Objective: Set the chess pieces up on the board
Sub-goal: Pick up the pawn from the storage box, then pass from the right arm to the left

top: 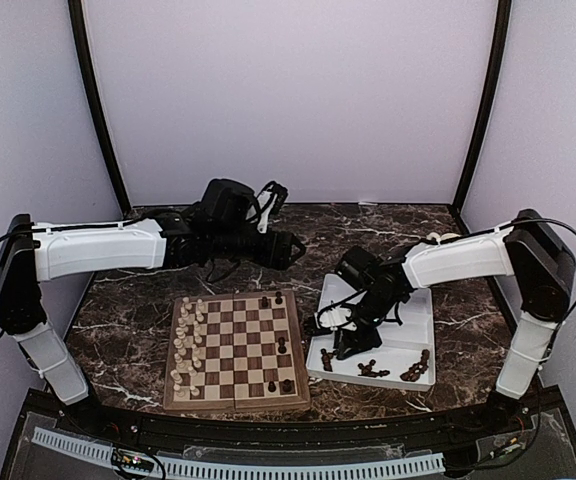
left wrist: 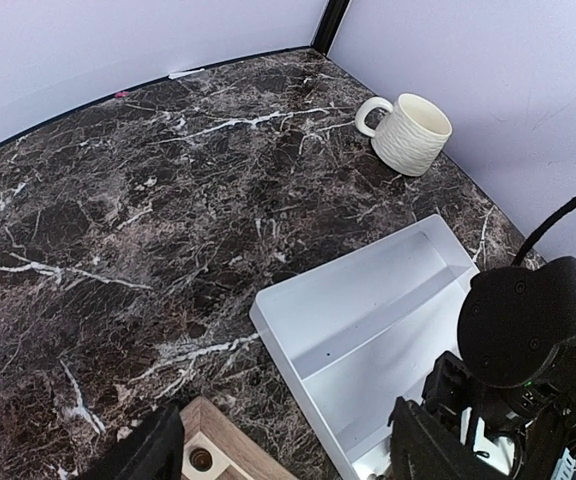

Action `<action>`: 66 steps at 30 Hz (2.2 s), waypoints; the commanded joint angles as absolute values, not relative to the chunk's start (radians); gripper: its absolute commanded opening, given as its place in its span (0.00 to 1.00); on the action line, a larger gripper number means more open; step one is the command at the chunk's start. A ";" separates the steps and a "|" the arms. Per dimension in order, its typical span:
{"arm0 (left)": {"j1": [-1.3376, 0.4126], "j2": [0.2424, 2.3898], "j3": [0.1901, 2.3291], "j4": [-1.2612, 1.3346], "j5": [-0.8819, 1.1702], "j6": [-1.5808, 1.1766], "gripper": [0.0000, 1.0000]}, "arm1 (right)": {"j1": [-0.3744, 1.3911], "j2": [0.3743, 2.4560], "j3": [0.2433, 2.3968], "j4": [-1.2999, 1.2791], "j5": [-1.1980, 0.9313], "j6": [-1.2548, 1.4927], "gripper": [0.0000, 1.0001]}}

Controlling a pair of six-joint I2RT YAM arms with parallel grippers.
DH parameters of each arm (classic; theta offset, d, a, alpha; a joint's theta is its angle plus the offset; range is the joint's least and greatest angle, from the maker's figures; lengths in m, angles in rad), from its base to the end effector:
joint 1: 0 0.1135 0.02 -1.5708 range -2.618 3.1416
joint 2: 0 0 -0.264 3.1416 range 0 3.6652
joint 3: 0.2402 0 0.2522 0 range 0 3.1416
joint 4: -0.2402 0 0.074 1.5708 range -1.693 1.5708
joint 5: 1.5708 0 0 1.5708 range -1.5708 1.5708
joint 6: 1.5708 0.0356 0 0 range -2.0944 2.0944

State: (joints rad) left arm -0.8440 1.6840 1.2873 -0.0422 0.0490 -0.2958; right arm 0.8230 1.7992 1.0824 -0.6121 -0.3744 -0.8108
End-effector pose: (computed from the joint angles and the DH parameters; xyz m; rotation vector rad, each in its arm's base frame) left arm 0.2632 -0.2987 0.2899 0.5987 2.0086 -0.7616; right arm 0.2145 0.2505 0.1509 -2.1258 1.9059 0.5428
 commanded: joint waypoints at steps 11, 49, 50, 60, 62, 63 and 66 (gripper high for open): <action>-0.838 1.618 1.273 -0.050 0.050 -0.292 0.74 | 0.832 1.784 1.099 -0.639 -0.315 -0.815 0.10; -0.897 1.799 1.231 0.247 0.644 -0.456 0.63 | 0.705 1.557 1.334 -0.791 -0.542 -0.667 0.11; -0.895 1.798 1.225 0.254 0.649 -0.459 0.61 | 0.711 1.556 1.333 -0.795 -0.534 -0.672 0.11; -0.866 1.807 1.202 0.348 0.734 -0.509 0.40 | 0.753 1.560 1.334 -0.801 -0.499 -0.680 0.12; -0.863 1.813 1.203 0.349 0.740 -0.515 0.39 | 0.753 1.561 1.340 -0.802 -0.499 -0.680 0.12; -0.862 1.815 1.203 0.350 0.741 -0.516 0.38 | 0.753 1.563 1.342 -0.801 -0.497 -0.680 0.12; -0.860 1.818 1.204 0.338 0.741 -0.516 0.43 | 0.753 1.568 1.348 -0.801 -0.494 -0.676 0.12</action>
State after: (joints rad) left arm -0.8654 1.8153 1.1961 0.3199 0.7090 -0.5072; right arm 0.7464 1.5650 1.3121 -0.7979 -0.4973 -0.6754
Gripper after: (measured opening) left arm 0.399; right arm 0.123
